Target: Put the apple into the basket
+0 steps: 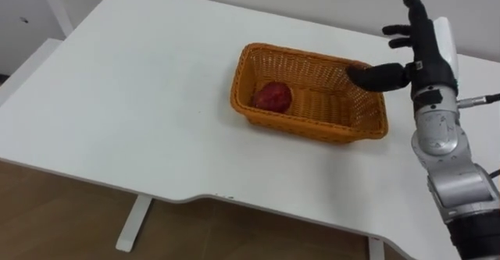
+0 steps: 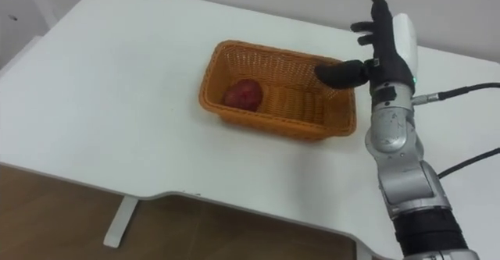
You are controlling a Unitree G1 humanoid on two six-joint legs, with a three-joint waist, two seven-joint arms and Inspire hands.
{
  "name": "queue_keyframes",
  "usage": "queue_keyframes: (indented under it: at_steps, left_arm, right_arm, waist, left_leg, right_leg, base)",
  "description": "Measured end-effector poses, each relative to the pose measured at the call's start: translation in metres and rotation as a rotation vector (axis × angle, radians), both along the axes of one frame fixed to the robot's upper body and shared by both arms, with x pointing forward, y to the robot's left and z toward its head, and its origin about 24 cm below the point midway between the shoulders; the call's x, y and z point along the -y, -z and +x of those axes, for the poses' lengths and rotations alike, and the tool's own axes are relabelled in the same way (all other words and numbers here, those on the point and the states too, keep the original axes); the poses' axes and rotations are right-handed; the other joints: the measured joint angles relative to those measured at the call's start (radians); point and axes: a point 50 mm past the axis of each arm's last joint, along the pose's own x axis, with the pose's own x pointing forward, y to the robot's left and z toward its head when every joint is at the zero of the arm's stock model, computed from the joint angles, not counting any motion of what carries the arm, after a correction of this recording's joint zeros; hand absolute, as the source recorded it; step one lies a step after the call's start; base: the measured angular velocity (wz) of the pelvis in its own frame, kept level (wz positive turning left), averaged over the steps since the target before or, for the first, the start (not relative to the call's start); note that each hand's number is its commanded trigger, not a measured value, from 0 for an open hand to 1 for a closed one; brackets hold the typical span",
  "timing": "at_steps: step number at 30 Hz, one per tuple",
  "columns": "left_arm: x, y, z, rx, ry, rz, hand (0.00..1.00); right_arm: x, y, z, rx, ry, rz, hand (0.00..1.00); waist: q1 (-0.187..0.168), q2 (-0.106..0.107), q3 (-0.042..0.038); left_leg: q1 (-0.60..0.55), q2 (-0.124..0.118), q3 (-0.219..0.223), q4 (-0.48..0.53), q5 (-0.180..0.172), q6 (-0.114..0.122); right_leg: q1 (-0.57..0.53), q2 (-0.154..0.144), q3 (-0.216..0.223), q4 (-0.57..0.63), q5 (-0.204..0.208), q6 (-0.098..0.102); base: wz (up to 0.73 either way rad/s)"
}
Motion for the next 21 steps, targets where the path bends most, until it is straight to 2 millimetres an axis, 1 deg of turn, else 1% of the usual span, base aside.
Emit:
queue_keyframes:
  at_steps: [3, 4, 6, 7, 8, 9, 11, 12, 13, 14, 15, 16, 17, 18, 19, 20, 21]
  left_arm:
    - [-0.002, 0.000, -0.004, -0.002, -0.011, 0.003, 0.00]
    - [-0.003, -0.001, -0.005, -0.002, -0.017, 0.008, 0.00]
    - [-0.004, -0.002, -0.009, -0.003, -0.026, 0.015, 0.00]
    - [-0.006, -0.002, -0.010, -0.002, -0.039, 0.020, 0.00]
    - [-0.008, -0.002, -0.015, -0.007, -0.056, 0.030, 0.00]
    - [-0.009, -0.003, -0.015, -0.004, -0.063, 0.037, 0.00]
    - [-0.013, -0.004, -0.021, -0.002, -0.094, 0.059, 0.00]
    - [-0.013, -0.004, -0.022, -0.002, -0.098, 0.062, 0.00]
    - [-0.013, -0.004, -0.024, -0.005, -0.103, 0.065, 0.00]
    - [-0.014, -0.004, -0.026, -0.008, -0.109, 0.067, 0.00]
    - [-0.014, -0.005, -0.026, -0.007, -0.114, 0.069, 0.00]
    - [-0.016, -0.005, -0.027, -0.003, -0.130, 0.072, 0.00]
    - [-0.017, -0.006, -0.026, 0.002, -0.143, 0.075, 0.00]
    - [-0.018, -0.006, -0.026, 0.004, -0.149, 0.077, 0.00]
    - [-0.019, -0.006, -0.029, 0.001, -0.162, 0.081, 0.00]
    - [-0.020, -0.007, -0.032, -0.006, -0.168, 0.083, 0.00]
    - [-0.020, -0.007, -0.034, -0.008, -0.172, 0.084, 0.00]
  right_arm:
    - [0.009, -0.004, -0.001, 0.010, 0.021, 0.031, 0.00]
    - [0.015, -0.006, -0.002, 0.027, 0.050, 0.046, 0.00]
    - [0.027, -0.009, -0.005, 0.060, 0.115, 0.070, 0.00]
    - [0.035, -0.011, -0.008, 0.083, 0.158, 0.087, 0.00]
    - [0.043, -0.015, -0.010, 0.111, 0.200, 0.094, 0.00]
    - [0.048, -0.016, -0.012, 0.127, 0.225, 0.094, 0.00]
    - [0.070, -0.020, -0.024, 0.181, 0.344, 0.105, 0.00]
    - [0.077, -0.020, -0.029, 0.194, 0.377, 0.110, 0.00]
    - [0.088, -0.019, -0.036, 0.206, 0.433, 0.118, 0.00]
    - [0.100, -0.019, -0.043, 0.219, 0.489, 0.145, 0.00]
    - [0.106, -0.018, -0.048, 0.226, 0.523, 0.155, 0.00]
    - [0.119, -0.016, -0.057, 0.235, 0.602, 0.170, 0.00]
    - [0.133, -0.013, -0.068, 0.246, 0.688, 0.188, 0.00]
    - [0.139, -0.012, -0.074, 0.251, 0.727, 0.192, 0.00]
    - [0.149, -0.008, -0.085, 0.256, 0.800, 0.207, 0.00]
    - [0.158, -0.003, -0.097, 0.253, 0.871, 0.214, 0.00]
    - [0.163, 0.001, -0.103, 0.246, 0.910, 0.211, 0.00]
  waist:
    - [-0.017, 0.000, -0.0006]
    - [-0.023, 0.001, -0.0011]
    - [-0.028, 0.005, -0.0039]
    - [-0.033, 0.009, -0.0069]
    - [-0.051, 0.012, -0.0087]
    - [-0.057, 0.013, -0.0093]
    - [-0.080, 0.018, -0.0123]
    - [-0.084, 0.020, -0.0131]
    - [-0.096, 0.022, -0.0140]
    - [-0.110, 0.023, -0.0142]
    - [-0.118, 0.024, -0.0141]
    - [-0.130, 0.023, -0.0143]
    - [-0.133, 0.023, -0.0148]
    - [-0.139, 0.024, -0.0150]
    - [-0.155, 0.025, -0.0158]
    - [-0.167, 0.028, -0.0173]
    - [-0.174, 0.027, -0.0172]
  left_leg:
    - [0.000, 0.000, 0.000, 0.000, 0.000, 0.000]
    - [0.000, 0.000, 0.001, 0.000, 0.000, 0.000]
    - [0.003, 0.000, 0.008, 0.000, 0.000, 0.000]
    - [0.005, 0.001, 0.014, 0.000, 0.000, 0.000]
    - [0.003, 0.000, 0.010, 0.000, 0.000, 0.000]
    - [0.002, 0.000, 0.010, 0.000, 0.000, 0.000]
    - [0.004, 0.001, 0.011, 0.000, 0.000, 0.000]
    - [0.006, 0.001, 0.012, 0.000, 0.000, 0.000]
    - [0.011, 0.001, 0.015, -0.002, 0.000, 0.000]
    - [0.015, 0.001, 0.016, -0.002, 0.000, 0.000]
    - [0.015, 0.002, 0.016, -0.002, 0.000, 0.000]
    - [0.015, 0.001, 0.017, -0.003, 0.000, 0.000]
    - [0.016, 0.002, 0.026, -0.003, 0.000, 0.000]
    - [0.016, 0.002, 0.026, -0.003, 0.000, 0.000]
    - [0.017, 0.002, 0.026, -0.003, 0.000, 0.000]
    - [0.017, 0.003, 0.030, -0.006, 0.001, 0.000]
    - [0.019, 0.003, 0.032, -0.006, 0.001, 0.000]
  right_leg:
    - [0.002, 0.000, 0.000, 0.000, 0.000, 0.000]
    - [0.002, -0.001, 0.000, 0.000, 0.000, 0.000]
    - [0.003, -0.001, 0.004, 0.000, 0.000, 0.000]
    - [0.003, 0.000, 0.010, -0.001, 0.000, 0.000]
    - [0.003, -0.001, 0.010, -0.001, 0.000, 0.000]
    - [0.002, -0.001, 0.009, -0.001, 0.000, 0.000]
    - [0.004, 0.000, 0.011, -0.002, 0.000, 0.000]
    - [0.005, 0.000, 0.014, -0.002, 0.000, 0.000]
    - [0.008, 0.001, 0.022, -0.003, 0.000, 0.000]
    - [0.010, 0.001, 0.022, -0.003, 0.000, 0.000]
    - [0.011, 0.001, 0.022, -0.004, 0.000, 0.000]
    - [0.015, 0.001, 0.022, -0.011, 0.000, 0.000]
    - [0.015, 0.002, 0.025, -0.016, 0.000, 0.000]
    - [0.015, 0.002, 0.025, -0.015, 0.000, 0.000]
    - [0.016, 0.002, 0.025, -0.013, 0.000, 0.000]
    - [0.017, 0.003, 0.033, -0.013, 0.000, 0.000]
    - [0.017, 0.003, 0.041, -0.013, 0.000, 0.000]
  base:
    - [0.00]
    - [0.00]
    - [-0.06]
    - [-0.04]
    - [0.00]
    - [0.05]
    - [-0.02]
    - [-0.05]
    - [-0.07]
    - [-0.06]
    - [0.00]
    - [-0.08]
    - [-0.09]
    - [-0.09]
    - [-0.04]
    - [-0.06]
    - [-0.11]
